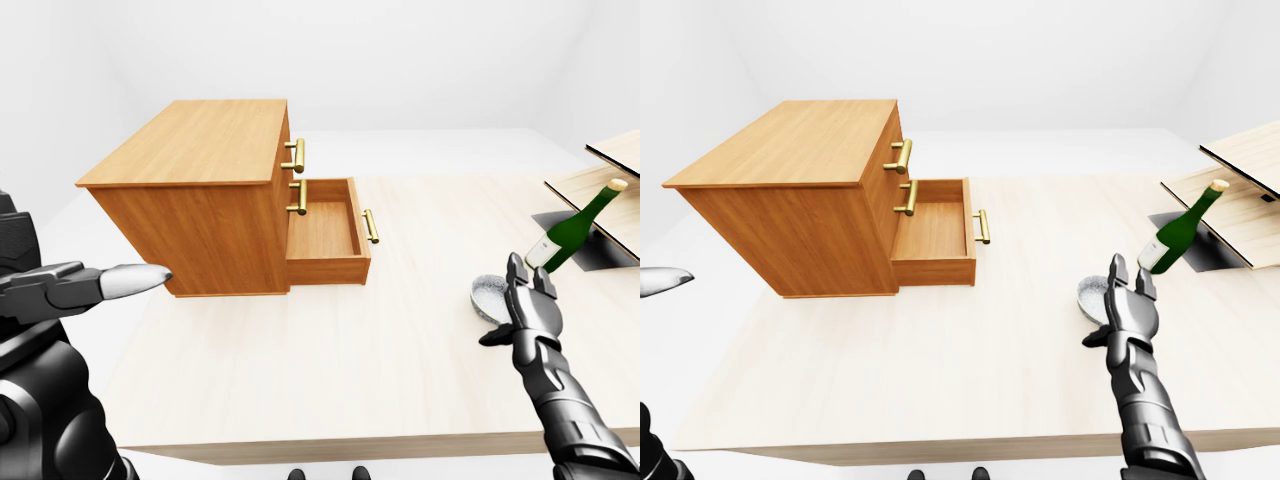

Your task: Put the bowl on top of the cabinet.

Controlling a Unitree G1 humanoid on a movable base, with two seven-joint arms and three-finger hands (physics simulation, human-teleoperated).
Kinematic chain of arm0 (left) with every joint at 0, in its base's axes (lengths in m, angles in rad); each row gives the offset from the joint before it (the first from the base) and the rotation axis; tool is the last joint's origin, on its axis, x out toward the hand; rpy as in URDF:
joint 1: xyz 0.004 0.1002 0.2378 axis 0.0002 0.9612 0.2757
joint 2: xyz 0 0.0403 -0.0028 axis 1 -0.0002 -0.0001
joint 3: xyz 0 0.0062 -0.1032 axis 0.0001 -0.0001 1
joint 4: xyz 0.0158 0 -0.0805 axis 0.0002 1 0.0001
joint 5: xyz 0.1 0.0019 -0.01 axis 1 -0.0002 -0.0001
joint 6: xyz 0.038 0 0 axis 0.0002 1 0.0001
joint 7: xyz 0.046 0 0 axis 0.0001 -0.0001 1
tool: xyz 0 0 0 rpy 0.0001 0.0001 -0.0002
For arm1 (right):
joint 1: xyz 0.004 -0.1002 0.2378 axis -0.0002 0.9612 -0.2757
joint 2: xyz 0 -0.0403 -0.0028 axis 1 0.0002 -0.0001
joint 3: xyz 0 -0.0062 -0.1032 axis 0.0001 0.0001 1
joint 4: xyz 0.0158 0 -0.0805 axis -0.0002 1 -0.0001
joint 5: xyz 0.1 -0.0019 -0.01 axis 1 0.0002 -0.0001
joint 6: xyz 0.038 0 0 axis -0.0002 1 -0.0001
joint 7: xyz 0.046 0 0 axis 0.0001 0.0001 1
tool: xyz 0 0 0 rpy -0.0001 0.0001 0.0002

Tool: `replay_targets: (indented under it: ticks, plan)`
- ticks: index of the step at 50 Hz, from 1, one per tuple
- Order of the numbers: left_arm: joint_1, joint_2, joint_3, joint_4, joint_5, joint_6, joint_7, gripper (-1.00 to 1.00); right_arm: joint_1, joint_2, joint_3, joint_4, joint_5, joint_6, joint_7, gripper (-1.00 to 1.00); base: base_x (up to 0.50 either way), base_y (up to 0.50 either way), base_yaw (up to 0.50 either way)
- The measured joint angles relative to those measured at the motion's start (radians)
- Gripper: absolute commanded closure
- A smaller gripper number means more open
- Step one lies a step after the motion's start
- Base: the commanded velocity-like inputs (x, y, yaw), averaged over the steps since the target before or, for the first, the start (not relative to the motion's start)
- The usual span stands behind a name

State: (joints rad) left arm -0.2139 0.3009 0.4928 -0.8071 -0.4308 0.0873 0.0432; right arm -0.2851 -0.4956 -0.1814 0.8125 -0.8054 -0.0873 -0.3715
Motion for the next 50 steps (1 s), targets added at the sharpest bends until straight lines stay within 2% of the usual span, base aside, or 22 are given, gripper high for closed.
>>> replay_targets:
  ticks: [34,35,36,37,38,50]
  plan:
    - [0.0,-0.003,-0.002,-0.001,0.005,0.0,-0.003,-1.0,-0.073,-0.009,0.051,0.147,-0.012,0.0,-0.08,-1.0,0.0,0.0,0.0]
    - [0.0,-0.003,-0.002,-0.001,0.005,0.0,-0.003,-1.0,-0.074,-0.009,0.051,0.149,-0.012,0.0,-0.081,-0.84,0.0,0.0,0.0]
    - [0.0,-0.003,-0.002,-0.001,0.005,0.0,-0.003,-1.0,-0.075,-0.009,0.052,0.15,-0.011,0.0,-0.082,-0.29,0.0,0.0,0.0]
    - [0.0,-0.003,-0.003,-0.001,0.006,0.0,-0.003,-1.0,-0.076,-0.009,0.053,0.153,-0.01,0.0,-0.082,0.95,0.0,0.0,0.0]
    - [0.0,-0.004,-0.003,-0.001,0.006,0.0,-0.003,-1.0,-0.076,-0.009,0.054,0.155,-0.009,0.0,-0.083,1.0,0.0,0.0,0.0]
    - [0.003,-0.007,-0.008,-0.001,0.012,0.0,-0.006,-1.0,-0.078,-0.006,0.068,0.185,-0.012,0.0,-0.093,1.0,0.0,0.0,0.0]
